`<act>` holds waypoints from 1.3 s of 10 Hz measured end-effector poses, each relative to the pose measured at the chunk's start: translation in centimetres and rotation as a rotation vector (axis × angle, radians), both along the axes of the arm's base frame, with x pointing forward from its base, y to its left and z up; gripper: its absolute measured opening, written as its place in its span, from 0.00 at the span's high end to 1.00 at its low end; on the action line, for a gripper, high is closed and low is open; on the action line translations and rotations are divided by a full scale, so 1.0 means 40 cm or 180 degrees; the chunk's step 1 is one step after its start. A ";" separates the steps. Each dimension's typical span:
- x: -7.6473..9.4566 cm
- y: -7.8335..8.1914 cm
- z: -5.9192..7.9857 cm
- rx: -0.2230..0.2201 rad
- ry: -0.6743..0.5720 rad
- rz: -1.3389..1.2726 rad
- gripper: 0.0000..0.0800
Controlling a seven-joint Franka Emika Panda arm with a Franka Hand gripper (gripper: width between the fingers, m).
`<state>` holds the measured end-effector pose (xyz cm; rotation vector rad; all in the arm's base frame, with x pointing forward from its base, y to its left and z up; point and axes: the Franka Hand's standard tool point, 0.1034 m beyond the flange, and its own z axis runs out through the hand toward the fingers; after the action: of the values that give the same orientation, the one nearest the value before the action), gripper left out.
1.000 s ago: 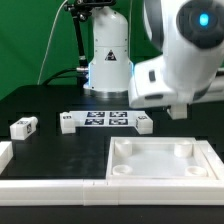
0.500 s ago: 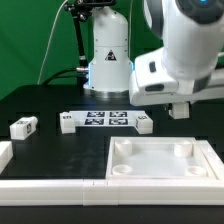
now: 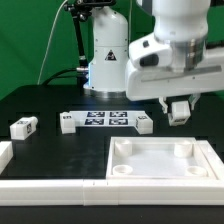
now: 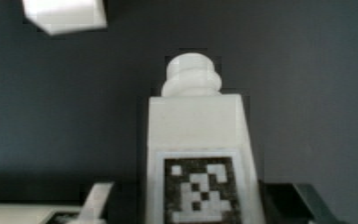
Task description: Assemble one leg
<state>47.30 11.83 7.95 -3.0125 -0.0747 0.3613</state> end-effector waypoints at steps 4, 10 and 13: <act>0.058 -0.018 0.041 0.0016 -0.0990 -0.0093 0.64; 0.094 -0.019 0.066 0.0034 -0.1220 -0.0035 0.64; 0.208 -0.030 0.077 0.0090 -0.1281 0.0013 0.64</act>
Offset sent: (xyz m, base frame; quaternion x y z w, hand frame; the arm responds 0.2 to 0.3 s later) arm 0.0132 -0.0040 0.0207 -0.0173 0.2028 -0.0031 0.9791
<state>55.62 10.62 11.02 -3.0071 -0.1160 -0.2475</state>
